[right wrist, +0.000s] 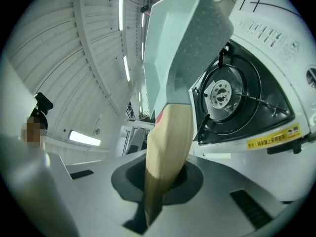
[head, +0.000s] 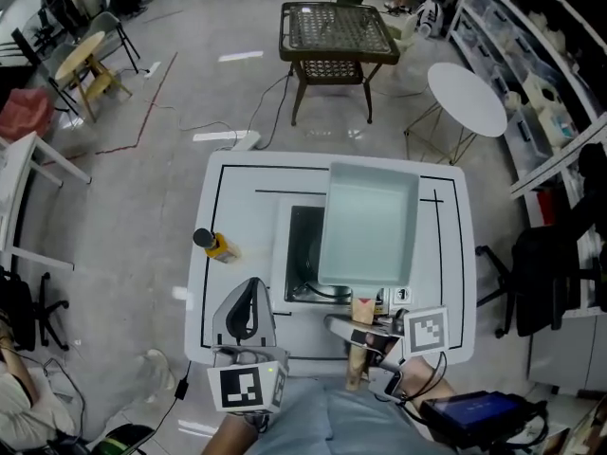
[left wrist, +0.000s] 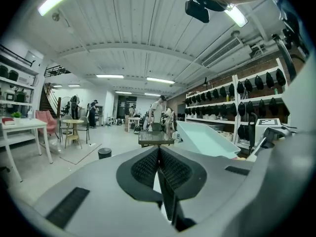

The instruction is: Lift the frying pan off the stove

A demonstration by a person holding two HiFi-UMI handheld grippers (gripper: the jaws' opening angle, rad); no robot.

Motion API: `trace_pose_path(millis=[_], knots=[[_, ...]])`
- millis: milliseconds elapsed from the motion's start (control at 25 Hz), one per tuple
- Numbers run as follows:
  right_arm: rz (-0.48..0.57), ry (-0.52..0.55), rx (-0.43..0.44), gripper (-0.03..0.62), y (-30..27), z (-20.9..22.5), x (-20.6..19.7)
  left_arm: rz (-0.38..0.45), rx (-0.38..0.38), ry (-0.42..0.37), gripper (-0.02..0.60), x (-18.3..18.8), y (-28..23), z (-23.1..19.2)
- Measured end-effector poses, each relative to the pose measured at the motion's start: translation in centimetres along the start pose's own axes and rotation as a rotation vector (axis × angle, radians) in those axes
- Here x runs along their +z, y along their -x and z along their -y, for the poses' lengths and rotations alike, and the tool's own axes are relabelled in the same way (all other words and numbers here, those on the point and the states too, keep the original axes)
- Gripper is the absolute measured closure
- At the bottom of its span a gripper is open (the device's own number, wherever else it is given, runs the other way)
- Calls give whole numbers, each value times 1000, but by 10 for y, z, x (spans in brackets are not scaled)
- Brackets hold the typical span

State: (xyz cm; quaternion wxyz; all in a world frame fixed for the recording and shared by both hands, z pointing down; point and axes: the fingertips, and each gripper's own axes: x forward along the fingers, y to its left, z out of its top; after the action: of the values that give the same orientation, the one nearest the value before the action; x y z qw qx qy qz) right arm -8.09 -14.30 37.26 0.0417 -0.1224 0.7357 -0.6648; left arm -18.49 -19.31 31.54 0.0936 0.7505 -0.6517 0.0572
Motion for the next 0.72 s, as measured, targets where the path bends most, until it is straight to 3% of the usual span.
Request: trace_pose_path(millis=[440, 720], knots=[[111, 24, -72, 545, 51, 4, -3, 16, -125, -4, 565, 0, 0, 49], [136, 16, -98, 545, 68, 14, -7, 6, -153, -6, 565, -7, -1, 62]])
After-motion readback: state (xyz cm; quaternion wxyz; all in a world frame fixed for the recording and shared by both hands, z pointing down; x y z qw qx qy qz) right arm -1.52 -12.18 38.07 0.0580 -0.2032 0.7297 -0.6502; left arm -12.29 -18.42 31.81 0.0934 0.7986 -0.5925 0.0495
